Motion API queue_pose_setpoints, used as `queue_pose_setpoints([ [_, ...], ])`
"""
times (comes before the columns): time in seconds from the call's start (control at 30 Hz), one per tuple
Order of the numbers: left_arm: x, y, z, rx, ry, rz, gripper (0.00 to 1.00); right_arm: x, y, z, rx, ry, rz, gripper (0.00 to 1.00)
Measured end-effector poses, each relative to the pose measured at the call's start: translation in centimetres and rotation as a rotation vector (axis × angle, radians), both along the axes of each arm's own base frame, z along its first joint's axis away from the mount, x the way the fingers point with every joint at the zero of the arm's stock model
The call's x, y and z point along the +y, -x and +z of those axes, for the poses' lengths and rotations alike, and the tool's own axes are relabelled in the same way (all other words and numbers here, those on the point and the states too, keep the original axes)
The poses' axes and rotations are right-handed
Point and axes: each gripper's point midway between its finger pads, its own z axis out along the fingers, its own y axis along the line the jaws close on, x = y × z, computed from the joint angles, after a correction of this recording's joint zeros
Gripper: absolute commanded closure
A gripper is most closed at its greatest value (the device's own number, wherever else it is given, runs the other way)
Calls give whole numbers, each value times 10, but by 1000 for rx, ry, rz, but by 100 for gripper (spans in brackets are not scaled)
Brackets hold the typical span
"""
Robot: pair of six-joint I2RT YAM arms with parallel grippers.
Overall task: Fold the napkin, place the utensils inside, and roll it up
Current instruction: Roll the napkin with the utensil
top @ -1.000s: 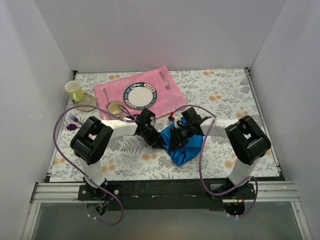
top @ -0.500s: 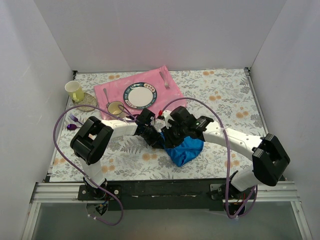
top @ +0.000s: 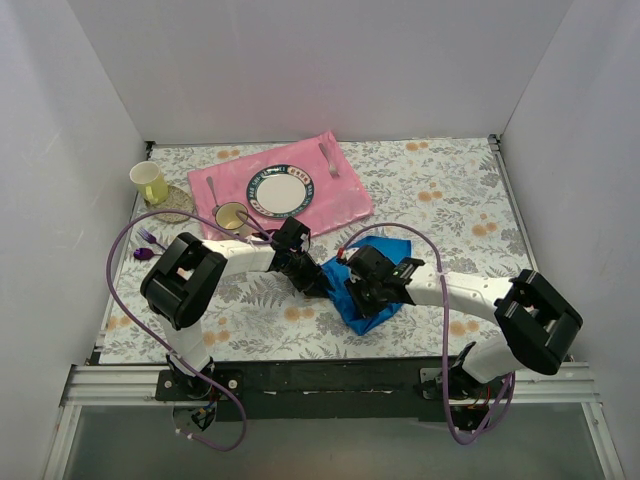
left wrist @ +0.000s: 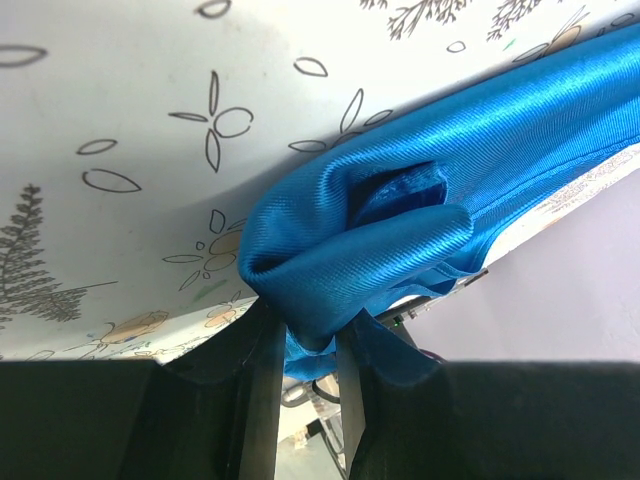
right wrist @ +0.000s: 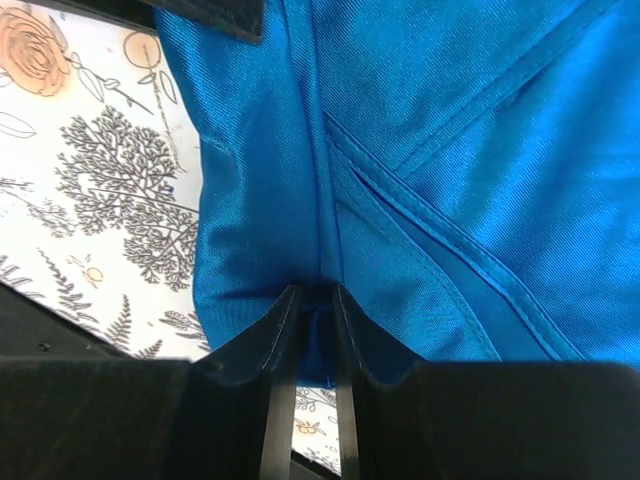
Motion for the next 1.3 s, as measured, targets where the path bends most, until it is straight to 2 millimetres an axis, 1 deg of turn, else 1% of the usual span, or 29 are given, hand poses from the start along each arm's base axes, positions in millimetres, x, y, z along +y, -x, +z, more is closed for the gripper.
queue_pose_setpoints([
  [0.03,0,0,0,0,0,0,100,-1,0,1,-13,16,1,71],
  [0.07,0,0,0,0,-1,0,100,-2,0,1,-25,33,5,66],
  [0.13,0,0,0,0,-1,0,100,-3,0,5,-49,69,17,59],
  [0.17,0,0,0,0,-1,0,100,-3,0,8,-62,81,23,53],
  [0.2,0,0,0,0,-2,0,100,0,-1,13,-81,92,34,51],
  [0.23,0,0,0,0,-3,1,100,3,-2,17,-94,91,42,48],
  [0.27,0,0,0,0,-4,1,100,9,-4,24,-117,84,56,41],
  [0.3,0,-1,0,0,-5,2,100,15,-5,30,-133,74,65,38],
  [0.37,0,-1,0,2,-7,2,100,28,-8,43,-177,50,85,33],
  [0.47,0,-1,0,6,-9,5,100,41,-12,54,-240,36,104,30],
  [0.53,1,0,0,10,-12,8,100,47,-12,53,-272,43,115,29],
  [0.6,1,0,0,13,-15,11,100,49,-14,47,-301,69,117,30],
  [0.67,1,-1,0,15,-16,13,100,53,-11,40,-327,93,135,30],
  [0.77,1,-1,1,21,-21,20,100,57,-9,30,-385,141,151,33],
  [0.87,2,0,1,26,-24,24,100,57,-8,24,-436,175,159,35],
  [1.0,3,-1,1,31,-33,30,100,54,-15,14,-487,213,142,40],
  [1.1,3,0,1,34,-37,34,100,50,-20,5,-511,241,128,41],
  [1.13,3,-1,1,36,-39,36,100,51,-23,5,-525,242,118,42],
  [1.3,4,0,1,38,-51,38,100,58,-33,4,-574,231,81,54],
])
